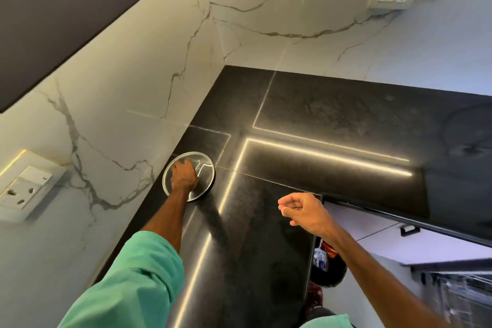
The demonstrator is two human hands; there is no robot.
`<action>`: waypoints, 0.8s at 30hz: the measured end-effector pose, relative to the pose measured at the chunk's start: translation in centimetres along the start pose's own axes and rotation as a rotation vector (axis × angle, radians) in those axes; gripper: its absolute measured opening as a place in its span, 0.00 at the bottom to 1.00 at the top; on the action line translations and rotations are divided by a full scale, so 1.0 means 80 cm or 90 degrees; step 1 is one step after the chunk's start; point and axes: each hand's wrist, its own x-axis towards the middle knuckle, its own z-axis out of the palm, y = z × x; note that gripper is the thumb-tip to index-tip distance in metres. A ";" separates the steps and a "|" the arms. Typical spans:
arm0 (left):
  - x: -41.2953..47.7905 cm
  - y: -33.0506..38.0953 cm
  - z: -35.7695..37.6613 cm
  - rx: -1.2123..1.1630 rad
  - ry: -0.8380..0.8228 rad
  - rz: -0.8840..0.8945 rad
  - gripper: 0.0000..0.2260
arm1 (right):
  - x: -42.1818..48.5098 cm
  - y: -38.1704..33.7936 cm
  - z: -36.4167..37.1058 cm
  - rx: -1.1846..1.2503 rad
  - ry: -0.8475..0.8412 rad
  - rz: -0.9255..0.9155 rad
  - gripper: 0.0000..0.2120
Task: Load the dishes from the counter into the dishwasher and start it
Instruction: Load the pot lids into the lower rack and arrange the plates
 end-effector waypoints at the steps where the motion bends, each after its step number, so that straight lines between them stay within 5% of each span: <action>1: -0.004 0.001 0.002 -0.019 0.011 0.003 0.19 | 0.000 0.002 -0.003 0.002 0.002 0.005 0.07; 5: -0.036 0.015 -0.004 -0.150 0.015 0.021 0.13 | -0.003 0.005 -0.022 0.016 0.020 0.026 0.06; 10: -0.088 0.054 0.001 -0.228 -0.051 0.040 0.23 | -0.010 0.011 -0.044 0.048 0.045 0.048 0.06; 15: -0.159 0.145 0.003 -0.283 -0.017 0.131 0.23 | -0.020 0.020 -0.069 0.083 0.074 0.070 0.06; 21: -0.229 0.270 -0.025 -0.437 -0.015 0.234 0.18 | -0.049 0.050 -0.102 0.115 0.230 0.123 0.05; 24: -0.261 0.317 -0.037 -0.506 -0.036 0.271 0.16 | -0.072 0.058 -0.124 0.167 0.246 0.135 0.13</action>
